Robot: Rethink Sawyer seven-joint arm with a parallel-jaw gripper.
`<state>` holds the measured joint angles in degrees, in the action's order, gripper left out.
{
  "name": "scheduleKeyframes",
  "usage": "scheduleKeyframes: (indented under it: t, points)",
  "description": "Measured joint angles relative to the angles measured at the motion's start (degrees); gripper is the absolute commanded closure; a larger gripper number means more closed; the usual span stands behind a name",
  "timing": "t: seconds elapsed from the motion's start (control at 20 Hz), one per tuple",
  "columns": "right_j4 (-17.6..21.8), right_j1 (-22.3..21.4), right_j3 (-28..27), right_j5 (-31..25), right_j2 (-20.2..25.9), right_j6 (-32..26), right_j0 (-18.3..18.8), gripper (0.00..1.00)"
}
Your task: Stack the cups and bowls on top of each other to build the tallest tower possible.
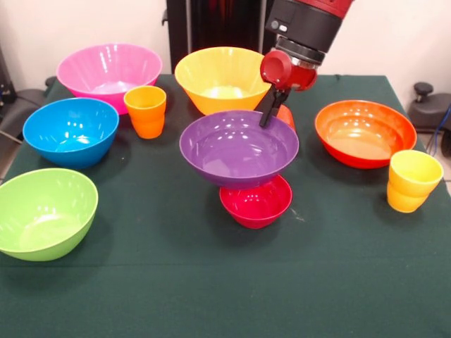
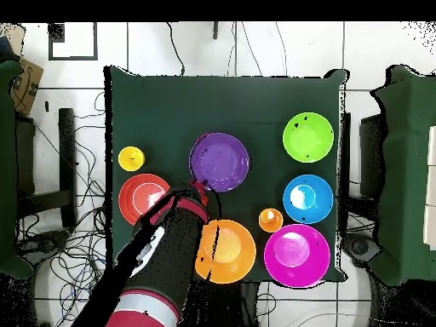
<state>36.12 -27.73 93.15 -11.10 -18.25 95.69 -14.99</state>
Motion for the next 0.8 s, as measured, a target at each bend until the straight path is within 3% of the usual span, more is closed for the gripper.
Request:
scheduleKeyframes:
  t: [0.8]
  points:
    - [0.0,1.7,0.0,4.0,-1.3,0.0,-1.5,1.00]
